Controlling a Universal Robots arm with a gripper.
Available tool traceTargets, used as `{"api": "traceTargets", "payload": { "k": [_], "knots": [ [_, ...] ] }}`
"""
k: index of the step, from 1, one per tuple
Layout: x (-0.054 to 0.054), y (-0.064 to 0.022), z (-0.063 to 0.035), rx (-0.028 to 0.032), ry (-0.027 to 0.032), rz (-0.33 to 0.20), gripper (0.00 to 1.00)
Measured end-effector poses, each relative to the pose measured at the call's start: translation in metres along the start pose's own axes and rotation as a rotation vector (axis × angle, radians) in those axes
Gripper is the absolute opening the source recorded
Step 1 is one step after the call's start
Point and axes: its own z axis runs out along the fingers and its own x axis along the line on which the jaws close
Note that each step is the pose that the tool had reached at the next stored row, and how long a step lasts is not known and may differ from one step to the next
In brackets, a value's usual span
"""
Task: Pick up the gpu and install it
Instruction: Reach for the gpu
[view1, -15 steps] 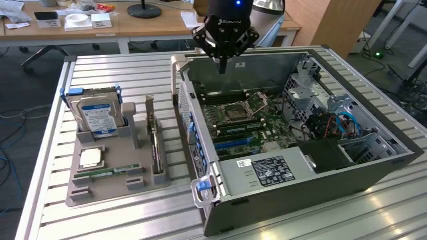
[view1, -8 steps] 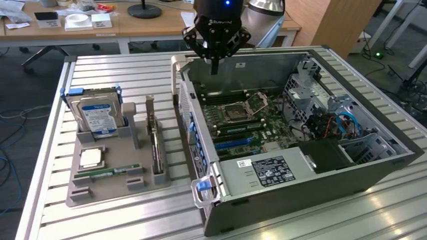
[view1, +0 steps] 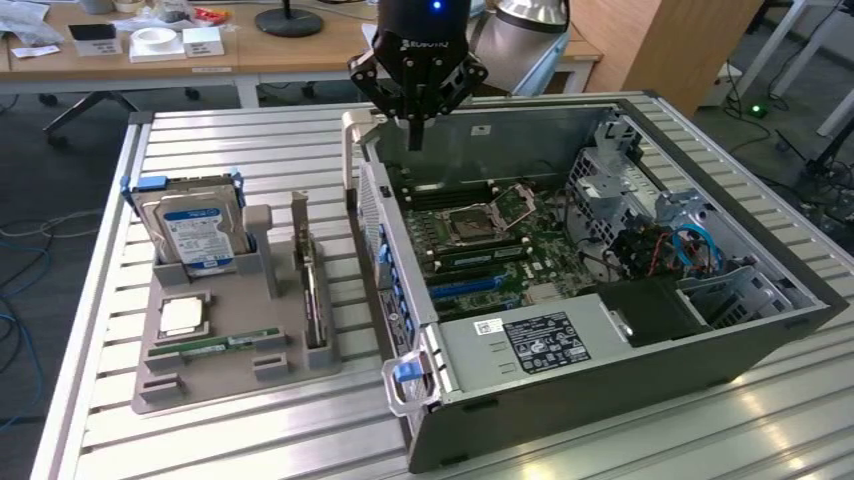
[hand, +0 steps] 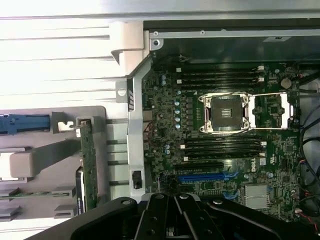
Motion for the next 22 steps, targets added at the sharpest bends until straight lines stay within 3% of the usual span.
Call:
{"api": "traceTargets", "payload": {
  "k": [22],
  "knots": [
    [0.043,-0.003,-0.0009,0.0,-0.0007,0.0,0.11]
  ]
}}
